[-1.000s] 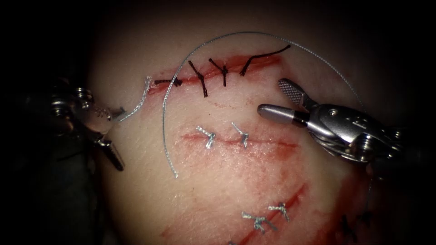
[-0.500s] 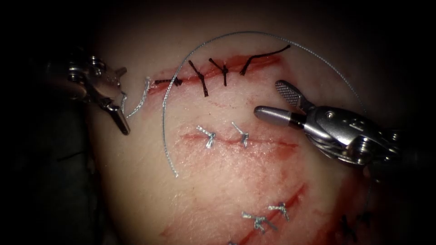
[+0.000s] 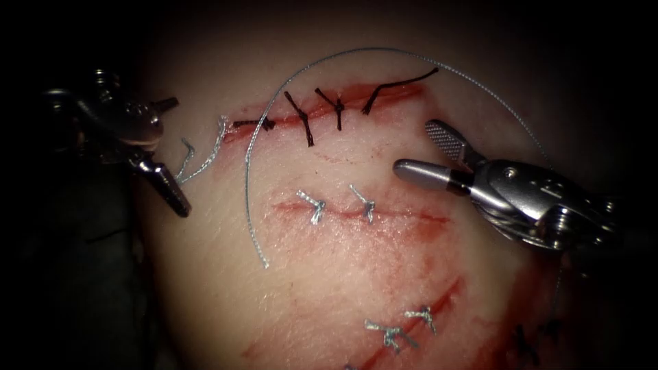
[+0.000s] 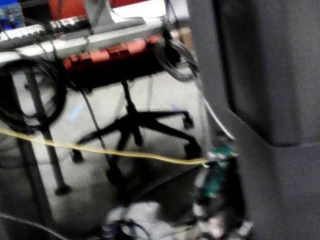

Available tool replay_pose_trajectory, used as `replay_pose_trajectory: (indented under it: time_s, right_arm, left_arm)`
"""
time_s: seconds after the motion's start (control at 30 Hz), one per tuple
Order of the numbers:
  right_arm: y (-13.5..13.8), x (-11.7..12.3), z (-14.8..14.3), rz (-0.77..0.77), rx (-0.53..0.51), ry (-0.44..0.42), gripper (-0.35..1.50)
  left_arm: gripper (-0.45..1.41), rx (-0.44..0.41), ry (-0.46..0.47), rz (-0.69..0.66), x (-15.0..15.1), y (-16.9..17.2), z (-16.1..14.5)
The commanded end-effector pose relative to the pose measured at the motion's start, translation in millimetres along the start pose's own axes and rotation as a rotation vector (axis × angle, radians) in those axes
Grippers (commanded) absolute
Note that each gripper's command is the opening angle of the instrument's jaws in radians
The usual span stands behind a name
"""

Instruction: Wound Closure

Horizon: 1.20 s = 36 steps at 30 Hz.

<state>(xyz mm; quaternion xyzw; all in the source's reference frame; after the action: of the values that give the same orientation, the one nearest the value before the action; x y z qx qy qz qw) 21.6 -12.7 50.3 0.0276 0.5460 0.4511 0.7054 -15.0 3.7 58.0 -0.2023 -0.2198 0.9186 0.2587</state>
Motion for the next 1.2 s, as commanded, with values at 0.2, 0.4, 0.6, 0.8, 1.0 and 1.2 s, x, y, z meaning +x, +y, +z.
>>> replay_pose_trajectory:
  time_s: [0.2, 0.4, 0.6, 0.8, 1.0, 1.2]
  right_arm:
    - [7.0, 8.5, -4.7, 0.097, -0.051, 0.058, 1.33]
    - [12.0, 11.2, -7.6, 0.131, -0.172, 0.114, 1.27]
    - [13.1, 11.1, -7.8, 0.135, -0.269, 0.133, 1.40]
    - [11.9, 11.0, -7.3, 0.136, -0.190, 0.118, 1.37]
    - [11.3, 10.9, -7.0, 0.135, -0.168, 0.115, 1.35]
    - [10.7, 10.6, -6.7, 0.133, -0.168, 0.117, 1.35]
  left_arm:
    - [1.27, -0.271, 0.210, -0.046, 7.3, 9.2, 0.6]
    - [1.24, -0.558, 0.373, -0.228, 11.3, 14.3, 6.3]
    - [0.95, -0.833, 0.356, -0.505, 16.9, 13.7, 19.7]
    - [0.83, -0.846, 0.216, -0.735, 16.7, 11.0, 28.3]
    - [0.65, -1.009, 0.230, -0.842, 17.2, 11.2, 30.5]
    - [0.60, -1.140, 0.207, -0.924, 18.2, 12.4, 31.5]
